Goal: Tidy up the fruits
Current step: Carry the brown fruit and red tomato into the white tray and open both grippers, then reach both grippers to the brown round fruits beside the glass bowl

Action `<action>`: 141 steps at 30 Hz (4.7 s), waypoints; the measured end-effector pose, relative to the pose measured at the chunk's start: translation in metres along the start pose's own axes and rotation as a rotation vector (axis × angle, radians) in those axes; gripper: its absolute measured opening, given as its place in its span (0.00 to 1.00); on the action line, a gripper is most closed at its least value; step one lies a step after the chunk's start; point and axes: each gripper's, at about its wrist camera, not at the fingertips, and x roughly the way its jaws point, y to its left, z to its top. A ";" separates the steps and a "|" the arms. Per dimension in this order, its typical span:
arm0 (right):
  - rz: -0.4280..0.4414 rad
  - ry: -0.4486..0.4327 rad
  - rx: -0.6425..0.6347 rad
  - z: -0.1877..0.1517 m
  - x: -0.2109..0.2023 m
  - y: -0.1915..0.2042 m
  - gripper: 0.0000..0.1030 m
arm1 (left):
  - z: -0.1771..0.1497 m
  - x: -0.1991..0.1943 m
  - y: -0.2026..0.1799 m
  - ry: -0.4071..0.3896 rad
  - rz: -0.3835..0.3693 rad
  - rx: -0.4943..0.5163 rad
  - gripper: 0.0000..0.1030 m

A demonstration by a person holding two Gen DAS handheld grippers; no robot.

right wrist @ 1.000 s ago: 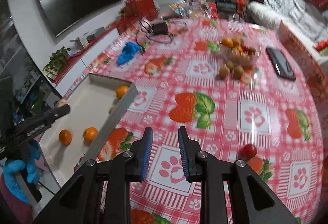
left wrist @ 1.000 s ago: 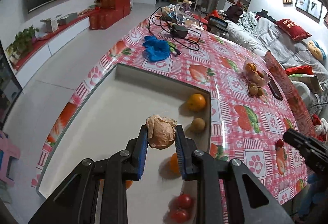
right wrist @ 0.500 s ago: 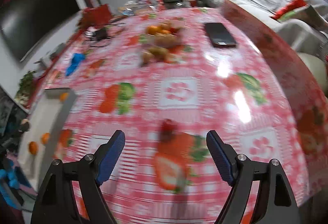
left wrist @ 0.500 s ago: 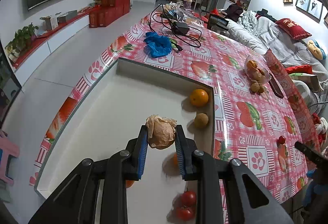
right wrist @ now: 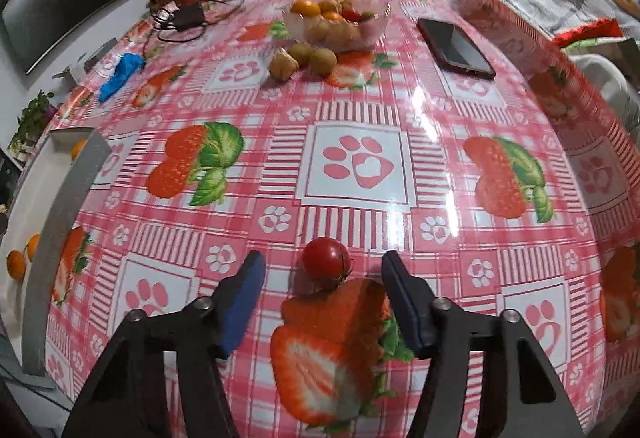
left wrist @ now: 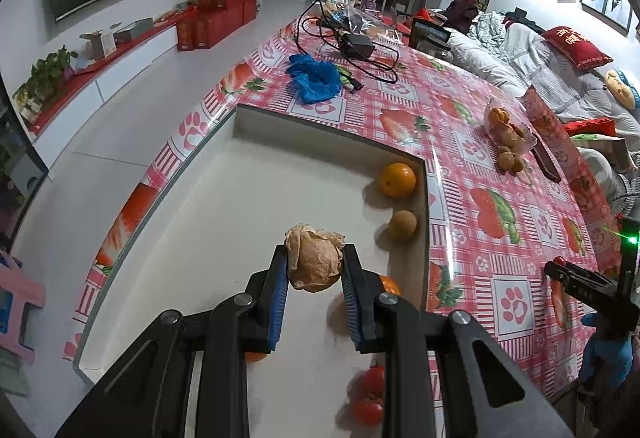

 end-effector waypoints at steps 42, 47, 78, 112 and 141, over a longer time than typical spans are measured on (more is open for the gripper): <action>0.179 -0.014 -0.209 0.024 -0.001 0.129 0.89 | -0.011 0.012 0.012 0.031 -0.026 -0.030 0.28; 0.154 0.011 -0.312 0.022 0.019 0.160 0.80 | -0.012 0.014 0.013 0.044 -0.016 -0.034 0.28; 0.412 0.101 -0.308 0.045 0.000 0.243 0.79 | -0.008 0.008 0.027 0.018 0.039 -0.049 0.78; -0.104 0.053 0.092 0.053 0.034 -0.102 1.00 | 0.100 0.116 -0.284 0.108 -0.145 0.380 0.79; 0.047 -0.004 0.042 0.095 0.038 -0.066 1.00 | 0.074 0.174 -0.258 0.134 -0.097 0.286 0.26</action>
